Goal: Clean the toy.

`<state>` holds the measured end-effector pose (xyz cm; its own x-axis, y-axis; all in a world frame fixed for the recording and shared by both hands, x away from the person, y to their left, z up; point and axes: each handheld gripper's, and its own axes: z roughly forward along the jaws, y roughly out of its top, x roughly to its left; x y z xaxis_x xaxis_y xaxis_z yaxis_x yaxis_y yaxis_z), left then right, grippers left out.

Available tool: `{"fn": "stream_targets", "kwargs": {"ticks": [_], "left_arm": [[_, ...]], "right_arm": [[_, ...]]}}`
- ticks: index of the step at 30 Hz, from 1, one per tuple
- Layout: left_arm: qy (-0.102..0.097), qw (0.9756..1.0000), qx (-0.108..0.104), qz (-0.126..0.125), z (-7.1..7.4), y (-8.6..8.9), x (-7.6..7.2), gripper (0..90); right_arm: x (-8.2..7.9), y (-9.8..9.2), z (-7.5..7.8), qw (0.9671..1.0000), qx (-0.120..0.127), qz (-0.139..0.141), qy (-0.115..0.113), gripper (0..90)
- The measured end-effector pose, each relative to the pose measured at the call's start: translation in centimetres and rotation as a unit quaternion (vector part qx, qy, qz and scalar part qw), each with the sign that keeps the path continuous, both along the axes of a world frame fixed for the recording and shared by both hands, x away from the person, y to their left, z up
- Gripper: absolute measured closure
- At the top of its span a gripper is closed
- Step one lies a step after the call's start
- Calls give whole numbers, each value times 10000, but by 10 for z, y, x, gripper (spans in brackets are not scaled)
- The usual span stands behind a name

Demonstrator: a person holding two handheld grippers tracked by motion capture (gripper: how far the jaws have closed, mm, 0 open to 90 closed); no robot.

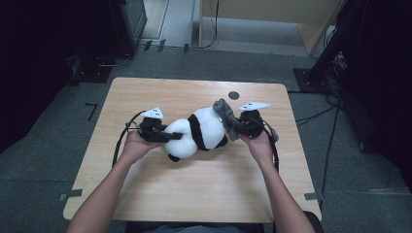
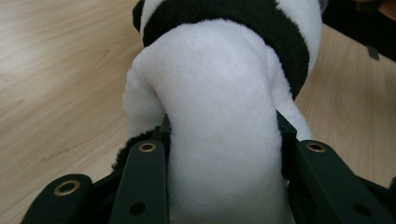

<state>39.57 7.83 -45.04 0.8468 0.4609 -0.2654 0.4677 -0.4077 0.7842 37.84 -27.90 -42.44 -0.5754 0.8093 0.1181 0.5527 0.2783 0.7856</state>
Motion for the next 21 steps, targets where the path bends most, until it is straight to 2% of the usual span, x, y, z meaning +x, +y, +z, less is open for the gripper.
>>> {"fn": "stream_targets", "kwargs": {"ticks": [2, 5, 9, 16, 19, 21], "left_arm": [[-64, 9998, -111, 156, 5, 0, -3, 617], [-4, 9984, -357, 450, 14, -1, -5, 613], [-54, 9954, -296, 910, 21, -9, -8, 599], [96, 9923, -288, 1198, 18, -24, -16, 595], [102, 9906, -255, 1338, 16, -27, -18, 594], [165, 9889, -345, 1434, 13, -29, -21, 594]], "right_arm": [[-4, -7, 11, 9999, 121, -49, -82, 789], [-14, -10, 28, 9992, 293, -4, -285, 788], [-28, -4, 44, 9976, 538, 159, -412, 786], [-39, 32, 42, 9964, 546, 603, -247, 786], [-42, 48, 36, 9955, 545, 768, -138, 785], [-43, 59, 29, 9946, 521, 896, -73, 784]]}}
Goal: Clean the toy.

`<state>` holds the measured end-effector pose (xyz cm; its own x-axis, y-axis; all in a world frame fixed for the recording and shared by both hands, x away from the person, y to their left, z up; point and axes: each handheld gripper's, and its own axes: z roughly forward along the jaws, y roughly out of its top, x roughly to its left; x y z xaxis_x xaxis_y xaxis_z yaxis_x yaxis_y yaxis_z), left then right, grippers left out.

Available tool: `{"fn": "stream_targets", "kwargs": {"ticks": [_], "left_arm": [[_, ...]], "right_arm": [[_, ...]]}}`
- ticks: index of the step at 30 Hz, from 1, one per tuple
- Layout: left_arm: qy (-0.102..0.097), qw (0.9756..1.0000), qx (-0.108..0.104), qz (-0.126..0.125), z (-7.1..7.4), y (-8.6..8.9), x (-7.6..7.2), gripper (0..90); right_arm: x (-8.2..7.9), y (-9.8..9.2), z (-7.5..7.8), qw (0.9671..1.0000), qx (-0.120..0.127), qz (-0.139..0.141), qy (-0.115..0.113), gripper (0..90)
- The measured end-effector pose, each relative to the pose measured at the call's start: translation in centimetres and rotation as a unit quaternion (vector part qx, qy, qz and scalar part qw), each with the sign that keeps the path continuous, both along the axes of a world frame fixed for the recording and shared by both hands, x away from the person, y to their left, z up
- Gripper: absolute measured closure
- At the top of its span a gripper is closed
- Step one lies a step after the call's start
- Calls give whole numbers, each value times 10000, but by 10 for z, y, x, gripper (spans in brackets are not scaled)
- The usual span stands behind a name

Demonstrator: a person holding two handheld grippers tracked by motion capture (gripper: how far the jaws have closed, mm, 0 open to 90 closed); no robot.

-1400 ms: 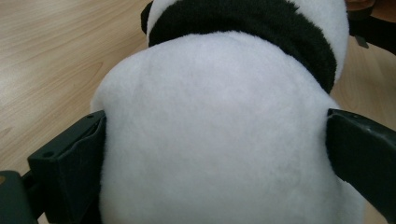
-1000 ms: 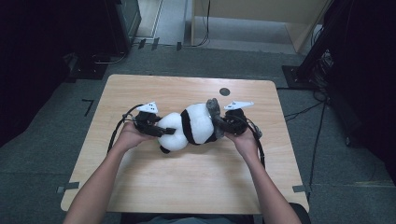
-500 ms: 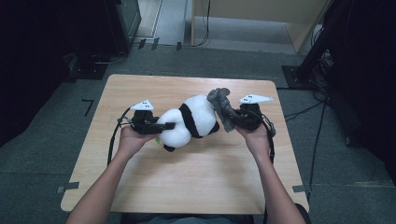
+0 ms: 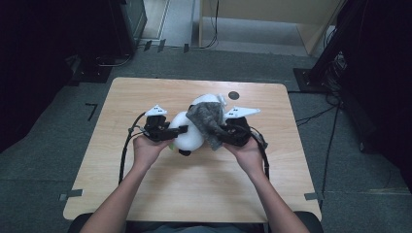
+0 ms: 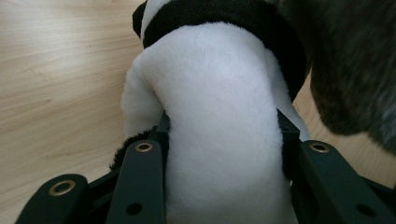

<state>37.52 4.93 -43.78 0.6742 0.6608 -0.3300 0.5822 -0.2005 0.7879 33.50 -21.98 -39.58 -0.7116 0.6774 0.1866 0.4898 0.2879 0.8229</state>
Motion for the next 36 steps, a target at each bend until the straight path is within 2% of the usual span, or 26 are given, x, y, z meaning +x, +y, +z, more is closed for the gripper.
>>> {"fn": "stream_targets", "kwargs": {"ticks": [4, 5, 9, 13, 16, 18, 19, 22, 24, 28, 31, 35, 36], "left_arm": [[65, 9999, -49, 88, -3, -5, -4, 593], [104, 9998, -125, 105, -2, -7, -5, 593], [68, 9997, -134, 184, 1, -9, -8, 590], [111, 9993, -207, 278, 0, -8, -7, 589], [115, 9991, -205, 365, 0, -7, -7, 586], [191, 9983, -330, 445, -1, -4, -7, 582], [194, 9980, -358, 477, -1, -3, -6, 581], [259, 9973, -445, 523, -1, -2, -6, 579], [298, 9967, -498, 558, -1, -1, -5, 576], [290, 9964, -574, 554, 1, 1, -6, 575], [289, 9954, -704, 580, 3, 4, -6, 575], [241, 9944, -842, 599, 6, 6, -7, 572], [288, 9936, -910, 604, 7, 7, -7, 571]], "right_arm": [[-4, 21, -13, 9996, -91, 231, 106, 783], [-6, 27, -16, 9993, -117, 323, 141, 783], [-16, 45, -20, 9984, -323, 453, -33, 785], [-21, 54, -25, 9982, -177, 575, 1, 786], [-25, 62, -30, 9977, -257, 626, -56, 787], [-26, 65, -35, 9969, -242, 753, 3, 786], [-27, 68, -38, 9957, -321, 867, -1, 786], [-28, 73, -42, 9943, -488, 938, -122, 786], [-28, 74, -44, 9934, -552, 997, -107, 786], [-31, 82, -56, 9896, -869, 1142, -97, 787], [-28, 83, -61, 9898, -842, 1143, -85, 788], [-26, 84, -64, 9884, -985, 1153, -93, 788], [-26, 84, -65, 9886, -987, 1138, -93, 789]]}}
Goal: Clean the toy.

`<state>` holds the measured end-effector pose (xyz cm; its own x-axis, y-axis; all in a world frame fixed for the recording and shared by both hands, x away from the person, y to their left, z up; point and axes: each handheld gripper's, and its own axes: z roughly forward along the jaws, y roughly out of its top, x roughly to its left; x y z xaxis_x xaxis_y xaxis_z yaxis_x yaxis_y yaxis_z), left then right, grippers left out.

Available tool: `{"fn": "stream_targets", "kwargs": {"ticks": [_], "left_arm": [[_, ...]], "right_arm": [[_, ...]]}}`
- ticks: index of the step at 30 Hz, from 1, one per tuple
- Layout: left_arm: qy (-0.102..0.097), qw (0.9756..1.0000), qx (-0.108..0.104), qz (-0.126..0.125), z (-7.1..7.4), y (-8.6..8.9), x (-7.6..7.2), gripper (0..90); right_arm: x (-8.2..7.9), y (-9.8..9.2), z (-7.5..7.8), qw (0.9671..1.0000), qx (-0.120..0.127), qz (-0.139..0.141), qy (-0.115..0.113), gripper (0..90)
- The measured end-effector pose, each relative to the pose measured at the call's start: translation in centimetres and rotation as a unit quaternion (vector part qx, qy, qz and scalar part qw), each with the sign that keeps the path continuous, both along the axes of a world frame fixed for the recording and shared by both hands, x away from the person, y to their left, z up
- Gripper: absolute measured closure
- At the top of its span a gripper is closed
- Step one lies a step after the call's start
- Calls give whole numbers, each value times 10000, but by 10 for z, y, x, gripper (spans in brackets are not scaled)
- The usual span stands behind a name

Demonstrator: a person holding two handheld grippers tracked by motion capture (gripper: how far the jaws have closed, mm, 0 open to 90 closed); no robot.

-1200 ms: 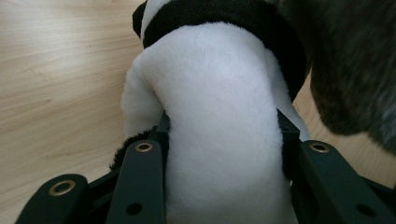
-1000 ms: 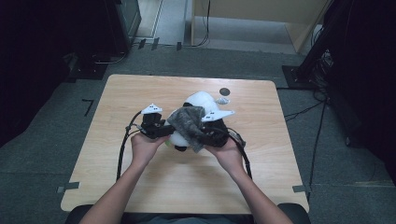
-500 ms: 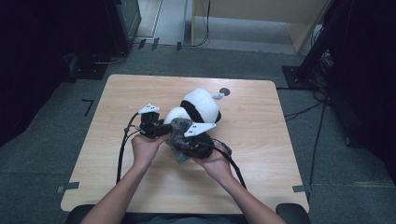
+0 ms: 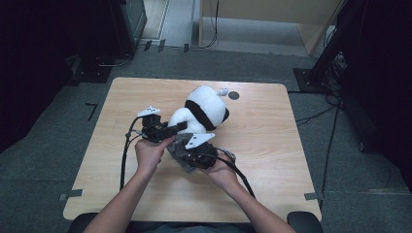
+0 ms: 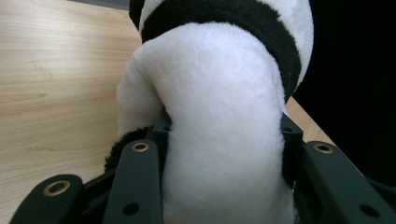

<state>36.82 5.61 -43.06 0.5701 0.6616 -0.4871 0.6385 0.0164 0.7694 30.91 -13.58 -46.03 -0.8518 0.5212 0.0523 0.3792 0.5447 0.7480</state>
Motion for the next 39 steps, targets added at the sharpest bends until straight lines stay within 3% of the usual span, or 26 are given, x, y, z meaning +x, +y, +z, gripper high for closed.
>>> {"fn": "stream_targets", "kwargs": {"ticks": [6, 20, 25, 32, 36, 39], "left_arm": [[-28, 9997, -237, -35, 8, 5, -1, 569], [-39, 9999, -134, 55, 6, 16, 2, 565], [-7, 9997, -213, 87, 4, 19, 3, 564], [-1, 9998, -104, 165, 2, 24, 5, 563], [112, 9996, -180, 192, -1, 27, 8, 563], [50, 9997, -61, 249, -1, 28, 8, 563]], "right_arm": [[6, 2, -9, 9995, -245, -109, 167, 790], [20, -30, 1, 9979, -365, -506, 184, 787], [25, -45, 7, 9969, -294, -708, 177, 788], [30, -65, 16, 9947, -47, -1008, 212, 788], [32, -75, 22, 9936, 84, -1111, 175, 788], [32, -80, 27, 9928, 197, -1174, 100, 788]]}}
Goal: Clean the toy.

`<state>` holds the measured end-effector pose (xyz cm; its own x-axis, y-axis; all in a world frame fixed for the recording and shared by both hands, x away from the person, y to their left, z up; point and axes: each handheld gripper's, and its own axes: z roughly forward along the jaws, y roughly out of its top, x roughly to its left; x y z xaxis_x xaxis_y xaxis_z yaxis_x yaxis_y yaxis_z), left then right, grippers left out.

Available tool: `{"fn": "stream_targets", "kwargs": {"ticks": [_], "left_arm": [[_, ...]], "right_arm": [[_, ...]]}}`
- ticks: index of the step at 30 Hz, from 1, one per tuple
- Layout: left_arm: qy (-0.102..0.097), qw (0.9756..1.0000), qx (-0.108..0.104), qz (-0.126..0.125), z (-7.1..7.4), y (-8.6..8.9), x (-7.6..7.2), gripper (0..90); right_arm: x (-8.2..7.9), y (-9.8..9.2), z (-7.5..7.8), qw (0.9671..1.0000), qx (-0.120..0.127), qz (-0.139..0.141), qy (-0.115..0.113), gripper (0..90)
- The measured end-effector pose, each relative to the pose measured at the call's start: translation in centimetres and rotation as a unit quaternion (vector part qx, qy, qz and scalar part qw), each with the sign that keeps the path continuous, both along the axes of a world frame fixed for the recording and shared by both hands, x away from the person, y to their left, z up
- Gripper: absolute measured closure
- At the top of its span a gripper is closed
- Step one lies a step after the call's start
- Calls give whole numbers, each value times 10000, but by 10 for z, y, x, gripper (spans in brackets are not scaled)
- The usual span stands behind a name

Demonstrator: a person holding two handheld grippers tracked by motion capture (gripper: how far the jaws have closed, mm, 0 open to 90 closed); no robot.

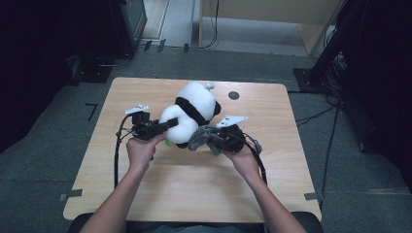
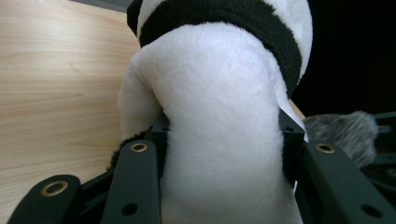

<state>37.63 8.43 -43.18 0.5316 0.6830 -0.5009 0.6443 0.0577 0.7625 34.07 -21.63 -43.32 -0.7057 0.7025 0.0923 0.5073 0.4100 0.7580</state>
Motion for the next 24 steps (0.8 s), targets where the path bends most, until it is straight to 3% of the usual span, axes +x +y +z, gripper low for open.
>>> {"fn": "stream_targets", "kwargs": {"ticks": [4, 8, 10, 19, 24], "left_arm": [[14, 10000, 52, 56, -1, 2, 1, 562], [-10, 10000, 35, 24, -4, -2, 0, 561], [-10, 10000, 20, -43, -5, -6, 0, 561], [-150, 9996, 161, -191, -3, -30, -11, 561], [-187, 9996, 184, -124, -4, -34, -14, 565]], "right_arm": [[-2, -11, 14, 9995, 232, -103, -197, 788], [-7, -18, 28, 9966, 718, -163, -369, 788], [-10, -14, 32, 9956, 859, -44, -359, 787], [-21, 30, 24, 9954, 757, 562, -147, 787], [-31, 52, 18, 9946, 588, 842, -174, 788]]}}
